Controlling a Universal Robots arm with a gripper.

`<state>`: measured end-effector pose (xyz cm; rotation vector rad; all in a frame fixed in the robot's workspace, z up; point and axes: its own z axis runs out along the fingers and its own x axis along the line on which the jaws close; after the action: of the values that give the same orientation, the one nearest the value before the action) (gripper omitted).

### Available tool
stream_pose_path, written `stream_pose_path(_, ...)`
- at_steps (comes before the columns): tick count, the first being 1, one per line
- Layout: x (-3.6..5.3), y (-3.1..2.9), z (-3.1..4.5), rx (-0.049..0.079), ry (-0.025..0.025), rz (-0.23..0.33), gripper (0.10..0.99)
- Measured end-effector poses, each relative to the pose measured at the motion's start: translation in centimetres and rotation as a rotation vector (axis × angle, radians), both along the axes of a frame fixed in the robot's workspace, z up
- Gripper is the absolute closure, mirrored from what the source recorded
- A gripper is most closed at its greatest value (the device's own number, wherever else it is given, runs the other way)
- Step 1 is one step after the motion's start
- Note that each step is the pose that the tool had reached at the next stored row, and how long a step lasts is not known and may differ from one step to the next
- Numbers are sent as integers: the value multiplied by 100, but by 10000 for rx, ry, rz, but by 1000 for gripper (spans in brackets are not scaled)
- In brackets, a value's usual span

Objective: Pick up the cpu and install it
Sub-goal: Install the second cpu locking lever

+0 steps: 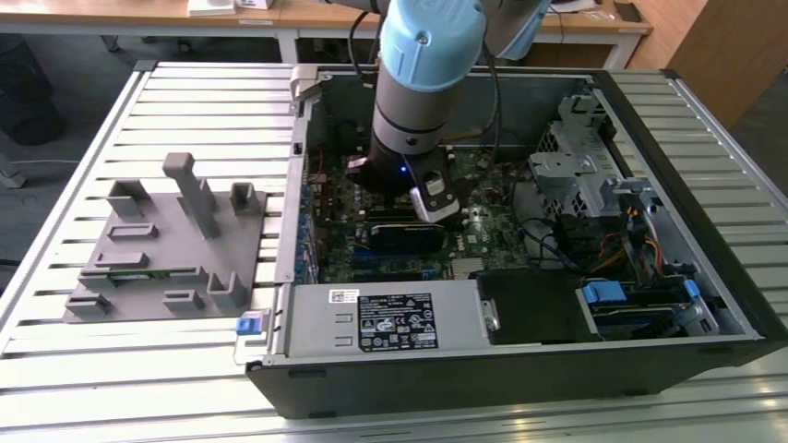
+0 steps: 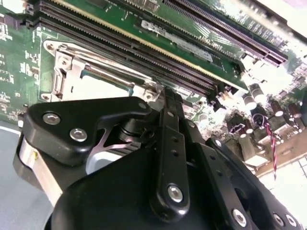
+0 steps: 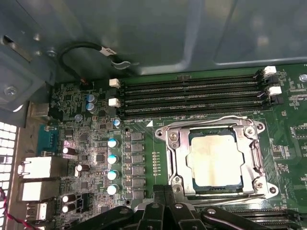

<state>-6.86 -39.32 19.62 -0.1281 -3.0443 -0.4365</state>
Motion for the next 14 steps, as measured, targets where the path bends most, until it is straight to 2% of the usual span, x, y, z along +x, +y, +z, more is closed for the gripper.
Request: stream_pose_path(14,1,0,51,1,-1,0,980)
